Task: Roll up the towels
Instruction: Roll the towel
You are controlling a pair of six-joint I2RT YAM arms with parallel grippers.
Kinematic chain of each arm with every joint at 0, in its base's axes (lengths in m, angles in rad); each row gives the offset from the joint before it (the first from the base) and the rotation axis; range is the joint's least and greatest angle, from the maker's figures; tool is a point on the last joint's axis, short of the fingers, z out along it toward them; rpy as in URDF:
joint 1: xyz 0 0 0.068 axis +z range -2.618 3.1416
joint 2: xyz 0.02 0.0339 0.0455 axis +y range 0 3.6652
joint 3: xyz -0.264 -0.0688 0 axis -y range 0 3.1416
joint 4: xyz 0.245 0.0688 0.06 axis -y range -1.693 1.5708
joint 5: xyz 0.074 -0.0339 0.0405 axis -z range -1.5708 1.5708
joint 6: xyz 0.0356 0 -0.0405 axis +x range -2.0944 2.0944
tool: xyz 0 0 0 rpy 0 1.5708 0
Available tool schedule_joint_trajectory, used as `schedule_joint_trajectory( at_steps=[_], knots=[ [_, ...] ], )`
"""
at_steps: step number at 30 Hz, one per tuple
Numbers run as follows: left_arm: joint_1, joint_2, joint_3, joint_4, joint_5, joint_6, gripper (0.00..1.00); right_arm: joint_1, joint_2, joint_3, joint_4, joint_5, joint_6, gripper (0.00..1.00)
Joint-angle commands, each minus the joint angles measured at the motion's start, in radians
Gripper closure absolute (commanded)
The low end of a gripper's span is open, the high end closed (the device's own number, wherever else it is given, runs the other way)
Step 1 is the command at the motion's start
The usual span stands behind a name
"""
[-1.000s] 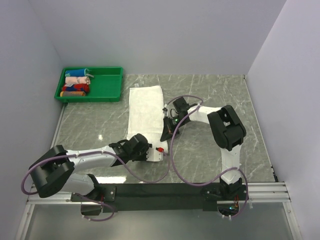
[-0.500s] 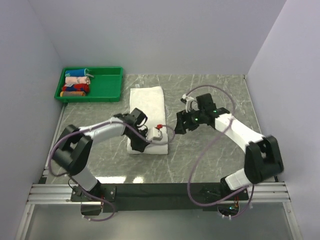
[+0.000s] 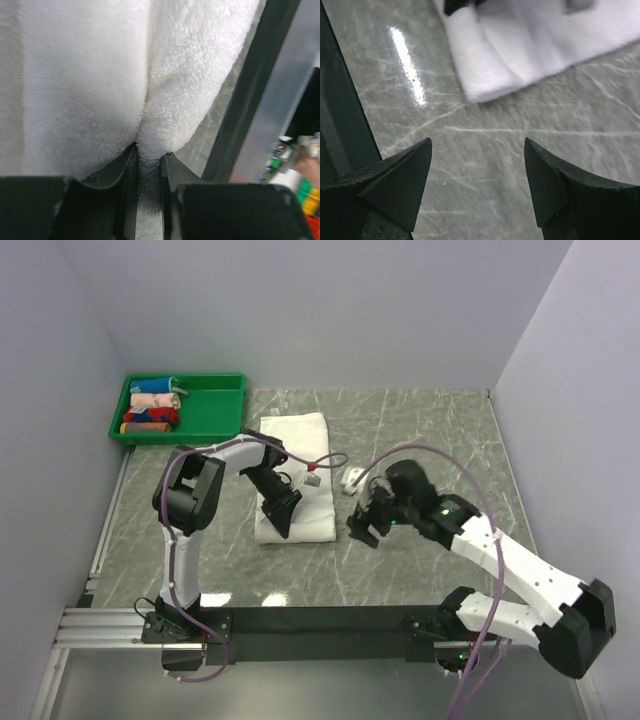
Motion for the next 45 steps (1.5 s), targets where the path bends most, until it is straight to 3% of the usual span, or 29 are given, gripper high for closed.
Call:
schedule_joint_trajectory(
  at_steps=[1,9,15,19,23,25,26,28,29,30,36,41,45],
  knots=[
    [0.003,0.132,0.035,-0.010,-0.089,0.018,0.95,0.134,0.097,-0.011,0.120,0.150,-0.059,0.19],
    [0.040,0.224,0.121,-0.054,-0.089,0.001,0.94,0.280,0.421,0.145,0.308,0.328,-0.087,0.19],
    [0.055,0.243,0.109,-0.030,-0.068,-0.022,0.92,0.336,0.539,0.182,0.300,0.236,-0.113,0.20],
    [0.066,0.237,0.095,-0.017,-0.060,-0.028,0.90,0.334,0.643,0.194,0.317,0.232,-0.124,0.28],
    [0.078,0.221,0.081,-0.010,-0.044,-0.037,0.89,0.317,0.696,0.224,0.224,0.111,-0.138,0.63],
    [0.087,0.205,0.068,-0.007,-0.032,-0.026,0.89,0.304,0.720,0.245,0.191,0.049,-0.138,0.71],
    [0.089,0.174,0.048,-0.007,-0.028,-0.023,0.89,0.297,0.731,0.253,0.158,0.029,-0.135,0.83],
    [0.098,0.130,0.011,0.045,-0.023,-0.043,0.82,0.277,0.759,0.277,0.133,-0.024,-0.118,0.98],
    [0.101,0.081,-0.029,0.064,-0.018,-0.049,0.79,0.250,0.768,0.286,0.099,-0.047,-0.113,1.00],
    [0.104,0.054,-0.047,0.087,0.000,-0.049,0.73,0.238,0.783,0.300,0.076,-0.073,-0.109,1.00],
    [0.190,-0.183,-0.207,0.269,0.000,-0.147,0.62,0.161,0.900,0.480,-0.253,-0.392,-0.115,1.00],
    [0.321,-0.347,-0.254,0.349,0.032,-0.183,0.57,0.152,0.989,0.543,-0.340,-0.495,-0.090,1.00],
    [0.374,-0.531,-0.343,0.452,-0.040,-0.207,0.55,0.121,1.111,0.637,-0.424,-0.603,-0.070,1.00]
  ],
)
